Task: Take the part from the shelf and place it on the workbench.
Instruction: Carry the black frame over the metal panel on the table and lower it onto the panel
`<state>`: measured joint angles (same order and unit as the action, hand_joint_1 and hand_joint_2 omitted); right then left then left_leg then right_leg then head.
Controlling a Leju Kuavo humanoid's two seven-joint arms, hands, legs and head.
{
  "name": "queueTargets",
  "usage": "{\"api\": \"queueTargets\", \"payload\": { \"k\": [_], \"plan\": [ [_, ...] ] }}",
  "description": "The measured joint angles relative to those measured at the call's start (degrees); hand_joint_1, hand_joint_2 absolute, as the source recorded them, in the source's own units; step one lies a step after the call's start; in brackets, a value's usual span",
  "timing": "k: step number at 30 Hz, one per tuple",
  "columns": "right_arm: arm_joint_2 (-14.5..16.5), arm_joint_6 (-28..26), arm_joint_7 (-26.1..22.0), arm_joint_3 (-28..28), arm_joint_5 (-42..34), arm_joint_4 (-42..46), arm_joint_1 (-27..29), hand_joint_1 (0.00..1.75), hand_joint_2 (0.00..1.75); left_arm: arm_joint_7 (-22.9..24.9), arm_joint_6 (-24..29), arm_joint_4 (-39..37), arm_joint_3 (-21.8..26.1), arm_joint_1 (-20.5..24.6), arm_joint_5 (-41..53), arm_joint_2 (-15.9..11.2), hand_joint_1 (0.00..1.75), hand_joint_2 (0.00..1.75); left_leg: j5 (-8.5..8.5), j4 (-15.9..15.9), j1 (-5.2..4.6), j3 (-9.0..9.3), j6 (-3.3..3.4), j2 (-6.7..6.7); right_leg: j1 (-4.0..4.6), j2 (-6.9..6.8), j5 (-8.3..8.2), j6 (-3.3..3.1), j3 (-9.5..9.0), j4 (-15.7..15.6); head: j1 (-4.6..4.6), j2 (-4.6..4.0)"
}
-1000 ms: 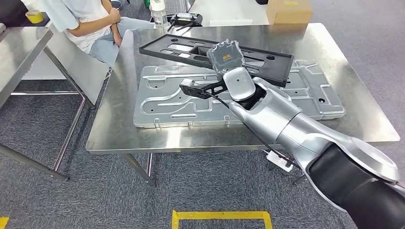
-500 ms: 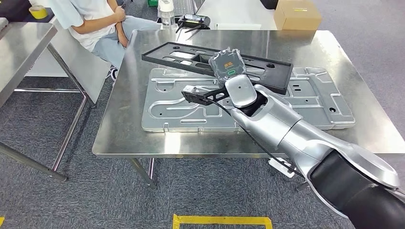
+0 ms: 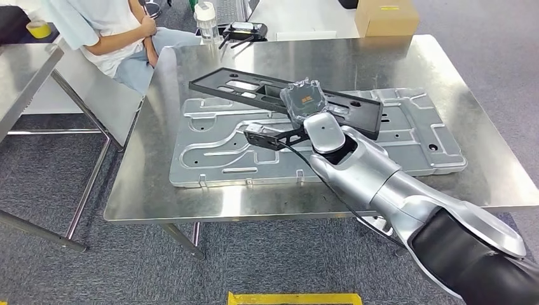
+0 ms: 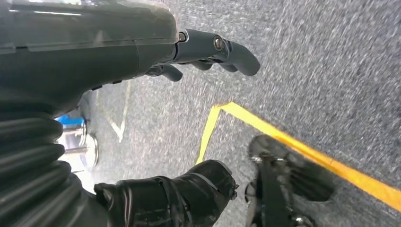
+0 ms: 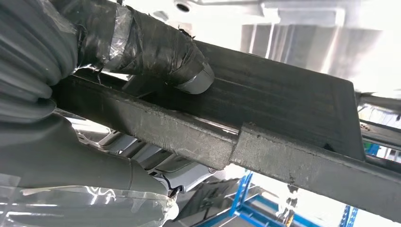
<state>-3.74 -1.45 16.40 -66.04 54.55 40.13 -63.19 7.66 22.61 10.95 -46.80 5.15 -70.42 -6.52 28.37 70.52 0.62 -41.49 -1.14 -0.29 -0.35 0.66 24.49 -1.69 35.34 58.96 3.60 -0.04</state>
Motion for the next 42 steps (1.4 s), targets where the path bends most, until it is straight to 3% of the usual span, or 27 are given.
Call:
{"api": "queueTargets", "payload": {
  "k": [2, 3, 5, 8, 10, 12, 13, 14, 15, 16, 18, 19, 22, 24, 27, 28, 29, 30, 32, 33, 34, 36, 39, 40, 42],
  "plan": [
    [0.0, 0.0, 0.0, 0.2, 0.0, 0.0, 0.1, 1.75, 1.75, 0.0, 0.0, 0.0, 0.0, 0.0, 0.0, -0.1, 0.0, 1.75, -4.16, -7.7, -0.3, 2.96, 0.81, 0.01, 0.16, 0.0, 0.54, 0.18, -0.7, 0.0, -0.03, 0.0],
    [0.0, 0.0, 0.0, 0.3, 0.0, 0.0, 0.1, 1.75, 1.75, 0.0, 0.1, 0.0, 0.0, 0.1, 0.0, -0.1, 0.0, 1.75, -4.99, -10.5, -0.51, 4.22, 1.18, 0.03, 0.22, 0.0, 0.73, 0.37, -0.86, -0.1, -0.05, 0.0],
    [0.0, -0.1, -0.1, 0.5, 0.0, 0.0, 0.2, 1.75, 1.75, 0.0, 0.1, 0.0, 0.0, 0.2, 0.0, -0.2, 0.0, 1.75, -4.66, -12.3, -0.88, 5.25, 1.61, 0.01, 0.27, 0.0, 0.9, 0.89, -0.92, -0.2, -0.08, 0.0],
    [0.0, -0.1, -0.3, 0.6, 0.0, 0.0, 0.6, 1.75, 1.75, 0.0, 0.0, 0.0, 0.0, 0.1, -0.1, -0.1, 0.0, 1.75, -4.67, -13.5, -0.53, 6.2, 2.25, 0.05, 0.32, -0.12, 1.69, 1.83, -0.75, 0.5, -0.21, 0.0],
    [0.0, -0.1, -0.4, 0.7, 0.0, 0.0, 0.7, 1.75, 1.75, 0.0, 0.0, 0.0, 0.0, 0.1, -0.1, -0.1, 0.0, 1.75, -4.59, -14.1, -0.28, 6.91, 2.75, 0.13, 0.23, -0.24, 3.92, 2.3, 1.94, 5.7, -0.4, 0.0],
    [0.0, -0.1, -0.5, 0.8, 0.0, -0.1, 1.0, 1.75, 1.75, 0.0, -0.1, 0.0, 0.0, 0.1, -0.1, -0.1, 0.0, 1.75, -4.17, -14.0, -0.25, 7.21, 3.04, 0.12, 0.08, -0.26, 6.22, 2.61, 6.45, 13.1, -0.5, 0.0],
    [0.0, -0.1, -0.6, 0.8, 0.0, -0.2, 1.3, 1.75, 1.75, 0.0, -0.2, 0.0, 0.0, 0.2, -0.1, -0.1, 0.0, 1.75, -3.89, -13.9, -0.24, 7.39, 3.02, 0.06, -0.02, -0.28, 6.26, 2.72, 8.06, 15.3, -0.51, 0.0],
    [0.0, -0.1, -0.7, 0.8, 0.1, -0.2, 1.5, 1.75, 1.75, 0.0, -0.2, 0.0, 0.0, 0.1, -0.1, -0.1, 0.0, 1.75, -3.56, -13.7, -0.21, 7.62, 2.95, -0.01, -0.15, -0.32, 5.24, 2.8, 8.67, 15.3, -0.55, 0.0],
    [0.0, -0.1, -0.8, 0.8, 0.1, -0.2, 1.7, 1.75, 1.75, 0.0, -0.2, 0.0, 0.0, 0.1, -0.1, -0.1, 0.0, 1.75, -3.14, -13.5, -0.17, 7.92, 2.8, -0.09, -0.27, -0.37, 3.16, 2.82, 8.09, 13.0, -0.55, 0.0],
    [0.0, -0.1, -0.9, 0.9, 0.1, -0.2, 1.8, 1.75, 1.75, 0.0, -0.2, 0.0, 0.0, 0.1, -0.1, 0.0, 0.0, 1.75, -2.63, -13.1, -0.11, 8.24, 2.6, -0.16, -0.38, -0.45, 0.68, 2.81, 6.71, 9.2, -0.57, 0.0],
    [0.0, -0.1, -1.0, 1.0, 0.1, -0.3, 1.7, 1.75, 1.75, 0.0, -0.2, 0.0, 0.0, 0.1, -0.2, 0.0, 0.0, 1.75, -1.59, -12.3, -0.27, 8.49, 2.0, -0.26, -0.33, -0.49, -2.03, 2.55, 3.75, 2.8, -0.62, 0.01],
    [0.1, -0.1, -1.0, 1.0, 0.1, -0.3, 1.7, 1.75, 1.75, 0.0, -0.2, 0.0, 0.0, 0.1, -0.2, 0.0, 0.0, 1.75, -1.24, -12.1, -0.36, 8.52, 1.7, -0.27, -0.24, -0.44, -2.14, 2.31, 3.0, 1.3, -0.64, 0.01],
    [0.2, -0.2, -1.0, 1.1, 0.1, -0.3, 1.8, 1.75, 1.75, 0.0, -0.2, 0.0, 0.0, 0.2, -0.2, 0.0, 0.0, 1.75, -0.65, -12.1, -0.4, 8.69, 0.88, -0.24, -0.23, -0.26, -1.37, 1.34, 2.48, 0.7, -0.7, 0.0],
    [0.2, -0.2, -1.0, 1.3, 0.1, -0.4, 1.8, 1.75, 1.75, 0.0, -0.2, 0.0, 0.0, 0.2, -0.1, 0.0, 0.0, 1.75, 0.79, -9.7, -0.32, 7.69, 0.28, -0.11, -0.52, -0.25, -1.11, 0.73, 2.01, 0.5, -0.53, 0.0],
    [0.4, -0.3, -1.0, 1.4, 0.1, -0.4, 2.1, 1.75, 1.75, 0.0, -0.2, 0.0, 0.0, 0.2, -0.1, 0.0, 0.0, 1.75, 4.51, 0.8, -0.17, 1.89, -0.3, -0.01, -0.47, -0.19, -0.54, 0.13, 1.31, 0.5, -0.32, 0.0],
    [0.4, -0.3, -1.1, 1.4, 0.0, -0.4, 2.4, 1.75, 1.75, 0.0, -0.2, 0.0, 0.0, 0.1, -0.1, 0.0, 0.0, 1.75, 4.65, 3.4, -0.15, 0.08, -0.34, -0.01, -0.41, -0.16, -0.3, 0.05, 1.0, 0.5, -0.32, 0.0],
    [0.5, -0.4, -1.3, 1.4, -0.1, -0.5, 2.7, 1.75, 1.75, 0.0, -0.2, 0.0, 0.0, 0.1, -0.2, 0.0, 0.0, 1.75, 3.71, 4.0, -0.15, -0.84, -0.29, -0.01, -0.34, -0.13, -0.02, 0.02, 0.62, 0.5, -0.31, 0.0],
    [0.5, -0.5, -1.4, 1.4, -0.2, -0.6, 3.0, 1.75, 1.75, 0.0, -0.3, 0.0, 0.0, 0.0, -0.2, 0.0, 0.0, 1.75, 1.72, 2.3, -0.16, -0.66, -0.14, -0.01, -0.27, -0.1, 0.26, 0.02, 0.19, 0.5, -0.31, 0.0],
    [0.6, -1.0, -1.7, 1.4, -0.4, -0.7, 3.2, 1.75, 1.75, 0.0, -0.3, 0.0, 0.0, 0.0, -0.2, 0.0, 0.0, 1.75, -3.27, -5.1, -0.23, 1.87, 0.36, -0.02, -0.16, -0.09, 0.87, 0.13, -0.76, 0.4, -0.35, 0.0],
    [0.6, -1.3, -1.9, 1.5, -0.5, -0.8, 3.2, 1.75, 1.75, 0.0, -0.3, 0.0, 0.0, 0.0, -0.2, 0.0, 0.0, 1.75, -4.74, -8.4, -0.41, 3.33, 0.62, -0.03, -0.04, -0.08, 1.13, 0.28, -1.08, 0.4, -0.38, 0.0],
    [0.7, -1.7, -2.0, 1.5, -0.6, -0.9, 3.1, 1.75, 1.75, 0.0, -0.3, 0.0, 0.0, 0.1, -0.2, 0.0, 0.0, 1.75, -5.26, -10.7, -0.62, 4.44, 0.91, -0.02, -0.01, -0.07, 1.29, 0.49, -1.27, 0.3, -0.38, 0.0],
    [0.9, -2.2, -2.1, 1.7, -0.9, -1.1, 3.1, 1.75, 1.75, 0.0, -0.2, 0.0, 0.0, 0.3, -0.2, 0.0, 0.0, 1.75, -4.7, -12.3, -1.02, 5.41, 1.39, -0.04, 0.05, -0.06, 1.39, 1.04, -1.44, -0.1, -0.43, 0.0],
    [1.1, -2.5, -2.3, 1.9, -1.2, -1.4, 3.3, 1.75, 1.75, 0.0, -0.1, 0.0, 0.0, 0.3, -0.2, 0.0, 0.0, 1.75, -4.76, -13.8, -0.53, 6.59, 2.15, 0.04, 0.19, -0.22, 2.31, 1.94, -1.13, 0.9, -0.67, 0.0],
    [1.2, -2.6, -2.4, 1.9, -1.2, -1.5, 3.4, 1.75, 1.75, 0.0, -0.1, 0.0, 0.0, 0.2, -0.2, 0.0, 0.0, 1.75, -4.77, -14.2, -0.35, 6.97, 2.41, 0.08, 0.2, -0.29, 3.37, 2.19, 0.03, 3.2, -0.8, 0.0],
    [1.2, -2.8, -2.4, 2.0, -1.2, -1.7, 3.5, 1.75, 1.75, 0.0, -0.1, 0.0, 0.0, 0.3, -0.2, 0.0, 0.0, 1.75, -4.5, -14.3, -0.33, 7.25, 2.78, 0.08, 0.07, -0.33, 6.0, 2.52, 4.11, 10.4, -1.02, 0.0]
  ]
}}
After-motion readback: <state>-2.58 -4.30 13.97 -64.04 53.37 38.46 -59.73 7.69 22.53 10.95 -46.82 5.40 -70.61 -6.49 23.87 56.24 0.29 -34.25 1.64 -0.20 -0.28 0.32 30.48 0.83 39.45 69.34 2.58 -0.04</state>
